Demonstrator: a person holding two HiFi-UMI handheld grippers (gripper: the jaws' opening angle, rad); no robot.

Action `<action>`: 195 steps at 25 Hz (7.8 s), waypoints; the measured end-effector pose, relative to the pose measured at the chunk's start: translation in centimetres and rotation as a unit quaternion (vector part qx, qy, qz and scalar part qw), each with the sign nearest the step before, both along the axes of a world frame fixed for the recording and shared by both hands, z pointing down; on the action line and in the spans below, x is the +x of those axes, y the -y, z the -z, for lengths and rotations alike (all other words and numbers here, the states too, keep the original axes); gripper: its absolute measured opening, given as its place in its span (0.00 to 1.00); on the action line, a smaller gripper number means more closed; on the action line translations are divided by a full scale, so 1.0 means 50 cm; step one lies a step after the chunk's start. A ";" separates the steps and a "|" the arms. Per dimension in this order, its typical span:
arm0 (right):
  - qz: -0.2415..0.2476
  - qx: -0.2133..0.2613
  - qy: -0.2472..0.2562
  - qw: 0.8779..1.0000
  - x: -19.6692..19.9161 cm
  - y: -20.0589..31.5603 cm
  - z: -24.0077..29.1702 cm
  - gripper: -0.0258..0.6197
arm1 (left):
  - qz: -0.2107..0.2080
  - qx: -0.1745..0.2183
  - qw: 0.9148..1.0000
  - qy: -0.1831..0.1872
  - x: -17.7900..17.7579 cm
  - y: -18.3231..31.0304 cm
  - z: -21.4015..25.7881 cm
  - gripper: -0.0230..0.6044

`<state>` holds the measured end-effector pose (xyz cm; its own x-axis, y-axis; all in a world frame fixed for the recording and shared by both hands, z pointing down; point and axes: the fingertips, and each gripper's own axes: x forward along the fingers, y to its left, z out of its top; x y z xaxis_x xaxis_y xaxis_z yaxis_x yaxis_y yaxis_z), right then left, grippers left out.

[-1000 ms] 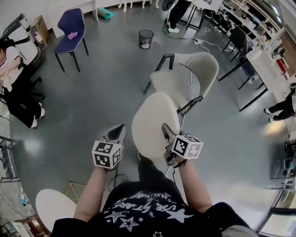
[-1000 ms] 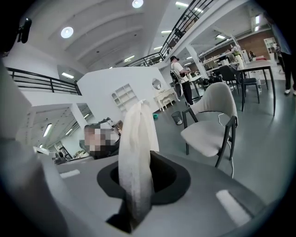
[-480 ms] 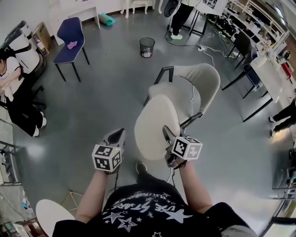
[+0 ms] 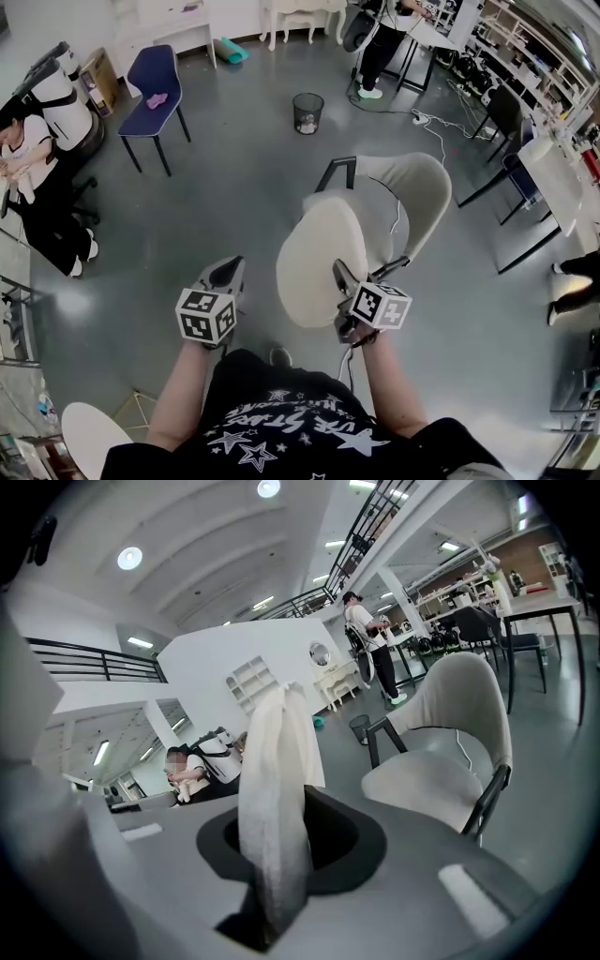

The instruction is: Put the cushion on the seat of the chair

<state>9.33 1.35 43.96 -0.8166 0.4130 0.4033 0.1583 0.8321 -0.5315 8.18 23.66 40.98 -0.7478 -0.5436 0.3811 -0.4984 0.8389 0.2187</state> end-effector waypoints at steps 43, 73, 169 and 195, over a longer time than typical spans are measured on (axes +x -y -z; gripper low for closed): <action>-0.213 0.020 -0.062 0.975 -0.431 -0.006 -0.053 0.13 | -0.208 0.015 0.976 -0.059 -0.614 0.010 -0.073 0.05; -0.437 -0.011 -0.112 0.892 -0.337 0.171 -0.112 0.13 | -0.427 -0.016 0.897 -0.112 -0.683 0.330 -0.148 0.05; -0.703 -0.131 -0.157 0.681 -0.243 0.332 -0.670 0.27 | -0.619 -0.211 0.742 -0.147 -0.670 0.671 -0.551 0.05; -0.658 -0.102 -0.193 0.721 -0.137 0.275 -0.586 0.49 | -0.563 -0.156 0.797 -0.152 -0.560 0.685 -0.450 0.05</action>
